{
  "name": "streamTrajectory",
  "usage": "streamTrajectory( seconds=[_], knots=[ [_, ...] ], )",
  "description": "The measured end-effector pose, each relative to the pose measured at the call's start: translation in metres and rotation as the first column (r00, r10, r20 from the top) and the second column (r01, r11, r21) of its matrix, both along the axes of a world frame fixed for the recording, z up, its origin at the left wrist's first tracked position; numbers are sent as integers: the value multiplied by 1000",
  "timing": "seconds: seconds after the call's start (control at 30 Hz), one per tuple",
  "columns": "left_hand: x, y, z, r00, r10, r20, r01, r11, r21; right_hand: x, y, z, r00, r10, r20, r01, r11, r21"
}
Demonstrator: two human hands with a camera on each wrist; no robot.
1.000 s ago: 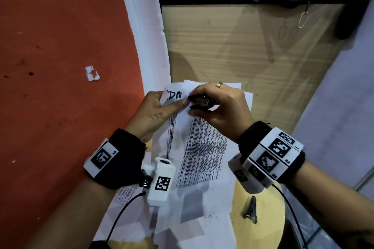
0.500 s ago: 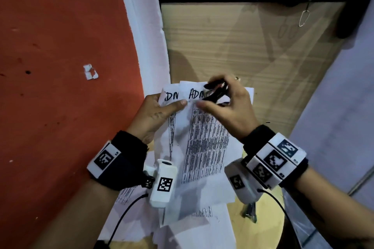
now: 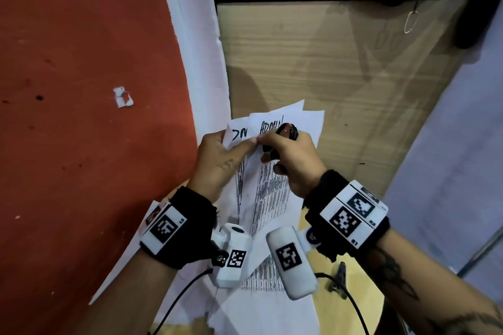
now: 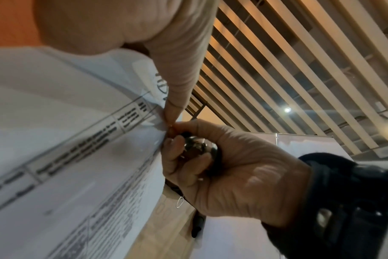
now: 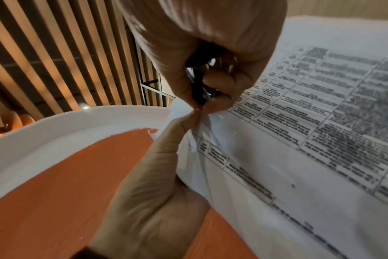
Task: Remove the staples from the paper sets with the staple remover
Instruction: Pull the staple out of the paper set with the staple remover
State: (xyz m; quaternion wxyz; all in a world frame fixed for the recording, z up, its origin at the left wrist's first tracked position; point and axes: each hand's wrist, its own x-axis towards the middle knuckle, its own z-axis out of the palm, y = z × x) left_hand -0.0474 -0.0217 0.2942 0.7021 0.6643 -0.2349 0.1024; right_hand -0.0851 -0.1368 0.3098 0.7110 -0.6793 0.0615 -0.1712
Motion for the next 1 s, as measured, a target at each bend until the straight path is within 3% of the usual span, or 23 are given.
streamTrajectory(
  seconds=[0.33, 0.47, 0.57, 0.67, 0.9, 0.97, 1.0],
  knots=[
    [1, -3, 3, 997, 20, -79, -22, 999, -30, -5, -2, 1, 999, 17, 28, -14, 995, -97],
    [4, -5, 3, 995, 18, -103, -26, 997, -74, 1, 4, -4, 985, -56, 162, 89, 975, -204],
    [7, -9, 0, 990, 87, -114, -97, 992, -83, 1, 6, -7, 954, -134, 269, 244, 867, -434],
    [7, -13, -3, 984, 125, -130, -137, 987, -88, 0, 7, -12, 898, -153, 412, 397, 685, -611],
    [5, -19, -11, 981, 54, -187, -92, 975, -201, 1, 7, -22, 807, -31, 589, 568, 310, -762],
    [6, -17, -11, 983, 14, -183, -53, 976, -212, 3, 4, -22, 811, -36, 584, 560, 336, -758],
    [5, -16, -10, 986, 10, -168, -43, 980, -193, 5, 2, -22, 826, -67, 559, 531, 425, -733]
  ],
)
